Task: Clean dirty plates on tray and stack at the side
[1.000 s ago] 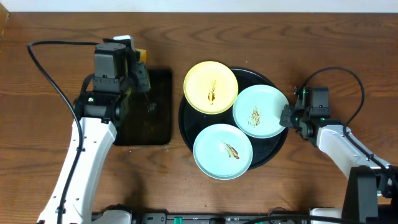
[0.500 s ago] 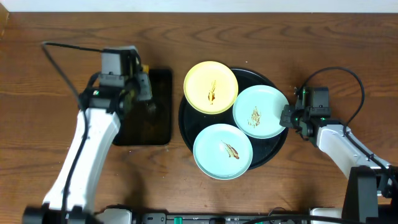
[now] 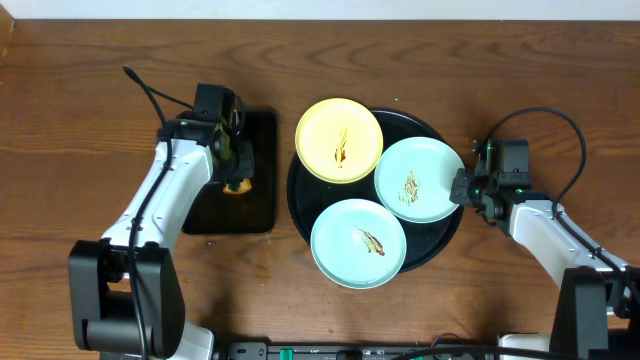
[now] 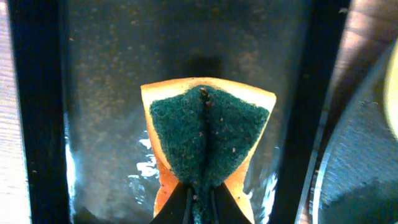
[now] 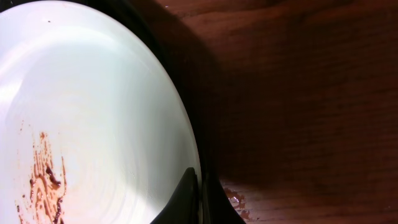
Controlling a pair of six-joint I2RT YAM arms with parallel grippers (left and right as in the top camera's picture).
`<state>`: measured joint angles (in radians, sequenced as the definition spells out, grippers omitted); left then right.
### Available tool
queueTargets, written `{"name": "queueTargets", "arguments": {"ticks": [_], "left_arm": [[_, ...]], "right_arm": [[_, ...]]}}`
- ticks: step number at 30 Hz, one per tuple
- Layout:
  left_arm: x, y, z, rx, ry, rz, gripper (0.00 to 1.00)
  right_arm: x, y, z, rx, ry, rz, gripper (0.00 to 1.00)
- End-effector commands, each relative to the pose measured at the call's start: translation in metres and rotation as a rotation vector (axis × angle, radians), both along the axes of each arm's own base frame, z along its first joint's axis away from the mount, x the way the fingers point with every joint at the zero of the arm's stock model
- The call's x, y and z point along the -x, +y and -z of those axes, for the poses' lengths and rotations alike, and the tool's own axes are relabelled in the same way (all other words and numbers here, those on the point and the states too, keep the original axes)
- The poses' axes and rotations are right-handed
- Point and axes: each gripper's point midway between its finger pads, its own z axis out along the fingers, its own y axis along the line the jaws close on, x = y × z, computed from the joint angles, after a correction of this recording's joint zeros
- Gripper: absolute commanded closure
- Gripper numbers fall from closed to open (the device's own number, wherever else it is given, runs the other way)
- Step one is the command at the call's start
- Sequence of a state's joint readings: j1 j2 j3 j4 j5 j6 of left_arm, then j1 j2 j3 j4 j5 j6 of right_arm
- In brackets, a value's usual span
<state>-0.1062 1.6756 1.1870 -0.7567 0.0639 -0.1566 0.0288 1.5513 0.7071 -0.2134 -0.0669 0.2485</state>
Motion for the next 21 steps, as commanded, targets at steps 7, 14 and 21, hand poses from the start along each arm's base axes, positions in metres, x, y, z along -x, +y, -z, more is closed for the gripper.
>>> {"name": "queueTargets", "arguments": {"ticks": [7,14,21], "left_arm": [[-0.024,-0.063,-0.061,0.199,-0.12,0.137,0.93],[-0.033,-0.135,-0.098,0.238,-0.248,0.315,0.93],[-0.02,-0.229,-0.097,0.429,-0.28,0.535,0.92]], "right_arm": [[0.002,0.002,0.001,0.008,0.014,-0.005,0.99],[0.003,0.003,0.002,0.006,0.017,-0.007,0.99],[0.005,0.003,0.003,0.005,0.025,-0.008,0.99]]}}
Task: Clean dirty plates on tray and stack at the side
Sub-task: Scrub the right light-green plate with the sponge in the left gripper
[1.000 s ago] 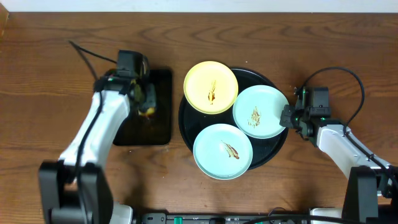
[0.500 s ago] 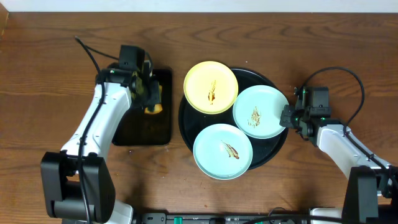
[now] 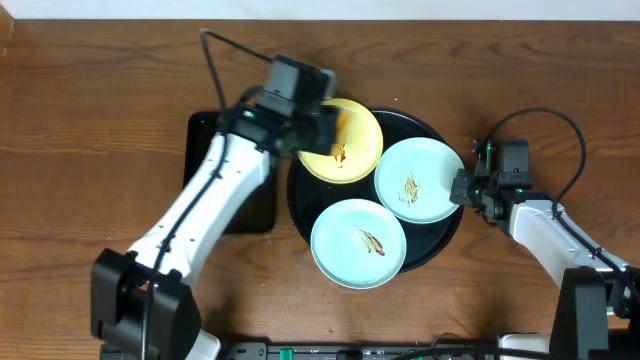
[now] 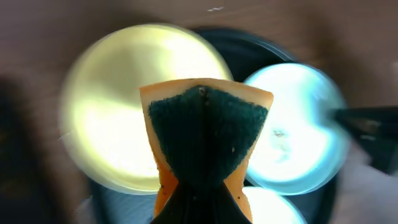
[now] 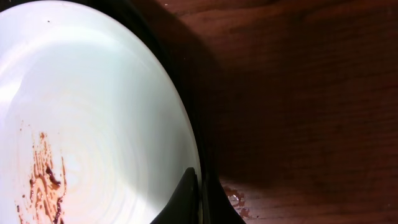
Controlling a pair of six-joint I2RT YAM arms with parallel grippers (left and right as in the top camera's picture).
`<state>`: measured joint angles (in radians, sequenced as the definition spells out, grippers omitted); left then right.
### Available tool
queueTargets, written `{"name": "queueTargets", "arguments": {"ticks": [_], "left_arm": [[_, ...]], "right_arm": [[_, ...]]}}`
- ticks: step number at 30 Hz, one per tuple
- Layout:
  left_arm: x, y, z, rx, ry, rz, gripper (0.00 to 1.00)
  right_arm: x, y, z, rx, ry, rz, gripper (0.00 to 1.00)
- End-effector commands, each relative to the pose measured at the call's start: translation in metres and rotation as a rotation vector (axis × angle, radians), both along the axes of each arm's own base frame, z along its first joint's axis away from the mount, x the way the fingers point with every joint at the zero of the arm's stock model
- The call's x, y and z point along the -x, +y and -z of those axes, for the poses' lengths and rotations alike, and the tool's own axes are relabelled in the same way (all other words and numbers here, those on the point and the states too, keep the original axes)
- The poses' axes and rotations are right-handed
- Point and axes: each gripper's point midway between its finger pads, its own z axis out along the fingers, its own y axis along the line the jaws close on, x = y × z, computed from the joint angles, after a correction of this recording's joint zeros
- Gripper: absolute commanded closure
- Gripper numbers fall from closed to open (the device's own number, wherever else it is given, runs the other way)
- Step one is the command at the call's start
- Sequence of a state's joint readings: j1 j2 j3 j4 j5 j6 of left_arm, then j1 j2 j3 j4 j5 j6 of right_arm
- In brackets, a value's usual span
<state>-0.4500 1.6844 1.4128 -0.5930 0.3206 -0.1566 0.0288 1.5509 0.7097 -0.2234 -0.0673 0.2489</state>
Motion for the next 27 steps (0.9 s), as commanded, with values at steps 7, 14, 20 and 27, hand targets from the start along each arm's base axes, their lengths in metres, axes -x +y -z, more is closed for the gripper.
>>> {"name": "queueTargets", "arguments": {"ticks": [7,14,20,27], "left_arm": [[0.036,-0.103,0.044,0.101,0.088,0.258,0.92],[0.066,-0.149,0.091,0.081,0.14,0.372,0.93],[0.072,-0.162,0.129,0.052,0.17,0.393,0.92],[0.047,-0.141,0.162,-0.108,0.102,0.285,0.92]], "right_arm": [[0.005,0.003,0.003,0.006,0.027,-0.008,0.99],[0.006,0.003,0.004,0.006,0.028,-0.008,0.99],[0.006,0.003,0.004,0.006,0.03,-0.008,0.99],[0.007,0.003,0.004,0.006,0.032,-0.008,0.99]]}}
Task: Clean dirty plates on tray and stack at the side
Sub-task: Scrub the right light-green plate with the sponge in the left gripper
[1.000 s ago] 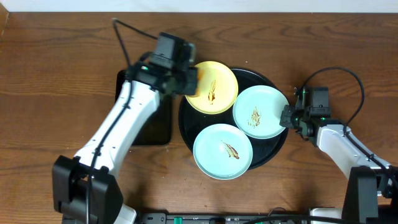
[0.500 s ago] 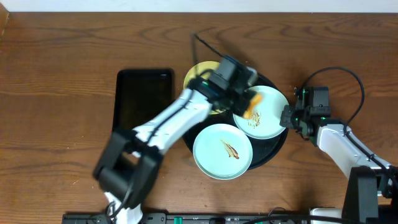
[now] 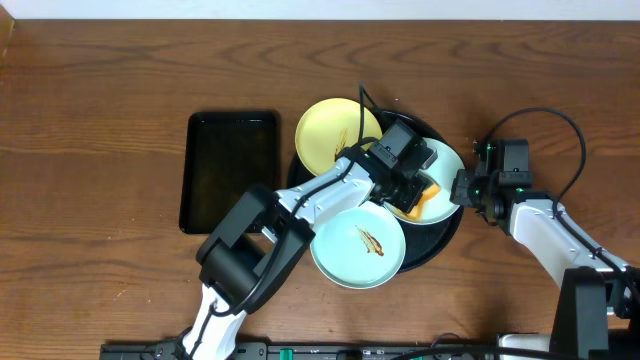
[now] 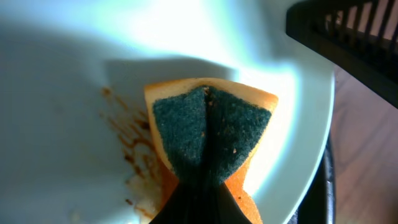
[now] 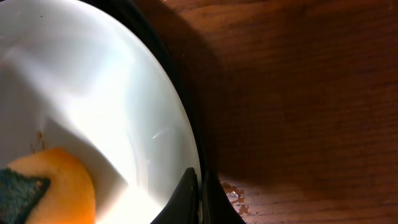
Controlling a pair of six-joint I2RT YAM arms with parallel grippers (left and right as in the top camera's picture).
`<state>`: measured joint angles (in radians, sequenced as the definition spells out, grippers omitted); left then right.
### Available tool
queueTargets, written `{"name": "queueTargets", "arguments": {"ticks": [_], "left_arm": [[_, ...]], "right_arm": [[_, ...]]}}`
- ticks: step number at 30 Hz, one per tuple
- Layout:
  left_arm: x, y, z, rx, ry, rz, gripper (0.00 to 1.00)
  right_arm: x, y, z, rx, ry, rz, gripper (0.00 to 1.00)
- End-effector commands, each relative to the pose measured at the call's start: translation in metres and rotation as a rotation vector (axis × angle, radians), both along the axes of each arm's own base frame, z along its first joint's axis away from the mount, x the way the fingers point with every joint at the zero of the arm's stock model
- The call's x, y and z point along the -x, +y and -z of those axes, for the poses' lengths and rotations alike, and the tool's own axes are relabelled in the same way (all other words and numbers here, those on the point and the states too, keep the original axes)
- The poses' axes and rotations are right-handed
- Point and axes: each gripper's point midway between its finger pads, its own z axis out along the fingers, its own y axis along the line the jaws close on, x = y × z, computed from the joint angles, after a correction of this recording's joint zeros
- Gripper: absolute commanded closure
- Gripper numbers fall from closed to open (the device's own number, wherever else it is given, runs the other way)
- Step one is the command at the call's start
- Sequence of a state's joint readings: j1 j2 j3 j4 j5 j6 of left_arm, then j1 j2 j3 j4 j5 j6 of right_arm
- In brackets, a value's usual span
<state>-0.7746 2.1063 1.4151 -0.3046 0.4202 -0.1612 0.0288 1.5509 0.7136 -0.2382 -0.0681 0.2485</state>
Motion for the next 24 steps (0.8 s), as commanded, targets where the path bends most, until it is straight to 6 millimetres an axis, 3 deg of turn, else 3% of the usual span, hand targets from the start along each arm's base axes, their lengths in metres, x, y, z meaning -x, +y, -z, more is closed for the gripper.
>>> {"name": "queueTargets", "arguments": {"ticks": [1,8,16,24], "left_arm": [[-0.027,0.019,0.015,-0.123,-0.099,-0.098,0.93],[-0.059,0.033,0.007,-0.175,-0.207,-0.215,0.93],[-0.062,0.032,-0.001,-0.144,-0.171,-0.301,0.92],[-0.059,0.039,-0.051,-0.112,-0.209,-0.318,0.93]], "right_arm": [[0.005,0.003,0.004,0.006,0.022,-0.007,0.99],[0.01,0.002,0.006,0.008,0.045,-0.007,0.99],[0.018,0.001,0.01,0.011,0.084,0.002,0.99],[0.018,-0.003,0.01,0.004,0.088,0.066,0.99]]}}
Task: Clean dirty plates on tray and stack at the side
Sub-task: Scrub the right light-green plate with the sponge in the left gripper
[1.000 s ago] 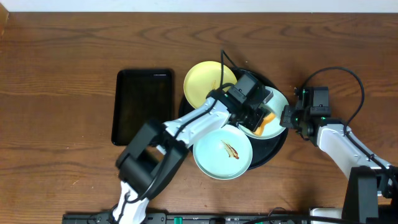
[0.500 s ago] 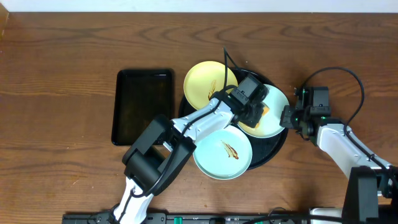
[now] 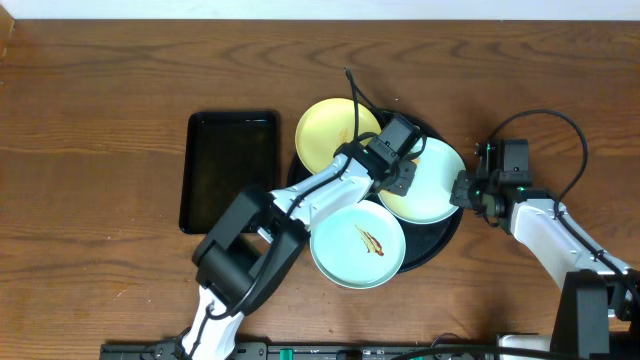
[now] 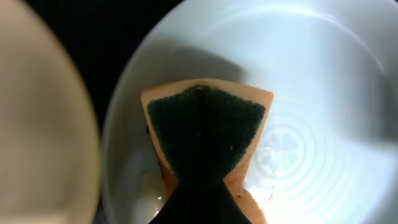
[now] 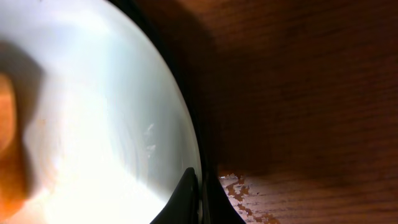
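Observation:
Three plates lie on a round black tray [image 3: 445, 240]. The yellow plate [image 3: 325, 135] and the front pale plate [image 3: 357, 243] carry brown smears. The right pale plate [image 3: 435, 185] shows no smear. My left gripper [image 3: 397, 178] is shut on an orange sponge with a green scouring face [image 4: 205, 130], which is pressed on that plate's left part [image 4: 311, 93]. At the same plate's right rim, my right gripper [image 5: 200, 180] is shut on the edge [image 5: 112, 112]. The sponge's orange edge [image 5: 9, 155] shows at the left of the right wrist view.
A black rectangular tray [image 3: 230, 170] lies on the wooden table [image 3: 100, 80] left of the round tray. Brown drips mark the wood [image 5: 239, 190] beside the right gripper. Cables loop above both arms.
The sponge has moved from the middle-right of the right plate to its left part. The brown smear on that plate no longer shows. The right gripper kept hold of the rim.
The left gripper first held the sponge in the black rectangular tray. Then it was over the yellow plate, then on the right plate's smear. Now it is at that plate's left side and the smear is gone. The right gripper held the rim throughout.

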Controlling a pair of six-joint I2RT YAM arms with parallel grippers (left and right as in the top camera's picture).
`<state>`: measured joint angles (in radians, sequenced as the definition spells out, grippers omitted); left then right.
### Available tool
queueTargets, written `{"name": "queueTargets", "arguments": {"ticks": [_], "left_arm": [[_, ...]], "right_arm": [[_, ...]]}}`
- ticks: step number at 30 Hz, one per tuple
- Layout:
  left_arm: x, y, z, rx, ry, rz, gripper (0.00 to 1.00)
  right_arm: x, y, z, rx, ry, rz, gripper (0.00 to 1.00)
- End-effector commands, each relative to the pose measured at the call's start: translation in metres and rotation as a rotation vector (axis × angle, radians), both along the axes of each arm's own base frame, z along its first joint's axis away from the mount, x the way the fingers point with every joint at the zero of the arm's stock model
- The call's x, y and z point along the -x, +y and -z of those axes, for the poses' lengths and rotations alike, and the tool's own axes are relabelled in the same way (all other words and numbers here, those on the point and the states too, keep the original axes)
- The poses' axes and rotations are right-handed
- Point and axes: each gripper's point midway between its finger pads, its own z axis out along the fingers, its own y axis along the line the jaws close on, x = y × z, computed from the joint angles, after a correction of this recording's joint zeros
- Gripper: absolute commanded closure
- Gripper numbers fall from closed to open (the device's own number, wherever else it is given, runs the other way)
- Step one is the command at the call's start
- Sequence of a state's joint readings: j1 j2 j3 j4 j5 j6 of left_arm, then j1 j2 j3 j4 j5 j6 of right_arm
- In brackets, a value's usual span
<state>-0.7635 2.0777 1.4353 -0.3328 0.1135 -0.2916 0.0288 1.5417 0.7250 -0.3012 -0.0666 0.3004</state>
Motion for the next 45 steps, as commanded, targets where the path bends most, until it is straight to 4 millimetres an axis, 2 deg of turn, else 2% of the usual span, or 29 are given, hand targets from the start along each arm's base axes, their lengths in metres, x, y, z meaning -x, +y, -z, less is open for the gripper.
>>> {"name": "queueTargets", "arguments": {"ticks": [1,4,7,10,18,24,28,33,36,41,42,45], "left_arm": [[-0.011,0.006,-0.049,0.036,-0.08,-0.04,0.93],[-0.011,0.005,-0.054,0.044,-0.087,-0.039,0.92],[-0.012,-0.001,-0.053,0.055,-0.097,-0.031,0.92],[-0.011,-0.011,-0.048,0.069,-0.107,-0.015,0.92],[0.009,-0.039,-0.02,0.069,-0.079,0.054,0.93],[0.03,-0.048,0.006,0.029,-0.041,0.097,0.92],[0.028,-0.033,0.013,-0.035,-0.033,0.097,0.92],[0.015,0.011,0.023,-0.191,-0.04,0.018,0.92],[0.008,0.022,0.023,-0.21,-0.038,0.009,0.92],[-0.004,0.028,0.004,-0.182,-0.067,-0.016,0.92],[-0.005,0.028,-0.003,-0.173,-0.078,-0.016,0.92],[-0.008,0.027,-0.024,-0.153,-0.118,0.001,0.92]], "right_arm": [[0.01,-0.002,0.01,0.024,0.042,0.018,0.99],[0.007,-0.002,0.009,0.023,0.029,0.018,0.98],[0.005,-0.001,0.008,0.016,0.021,0.014,0.9],[0.005,0.004,0.007,-0.006,0.022,0.004,0.9],[0.006,0.005,0.008,-0.011,0.024,0.001,0.92],[0.005,0.005,0.007,-0.011,0.021,0.001,0.9],[0.003,0.005,0.007,-0.011,0.014,0.001,0.88],[-0.001,0.005,0.004,-0.012,-0.006,0.001,0.91],[-0.002,0.005,0.004,-0.012,-0.013,0.001,0.94],[-0.002,0.005,0.004,-0.013,-0.012,0.001,0.96],[-0.002,0.005,0.004,-0.013,-0.012,0.001,0.94],[-0.002,0.006,0.004,-0.017,-0.013,-0.001,0.8]]}}
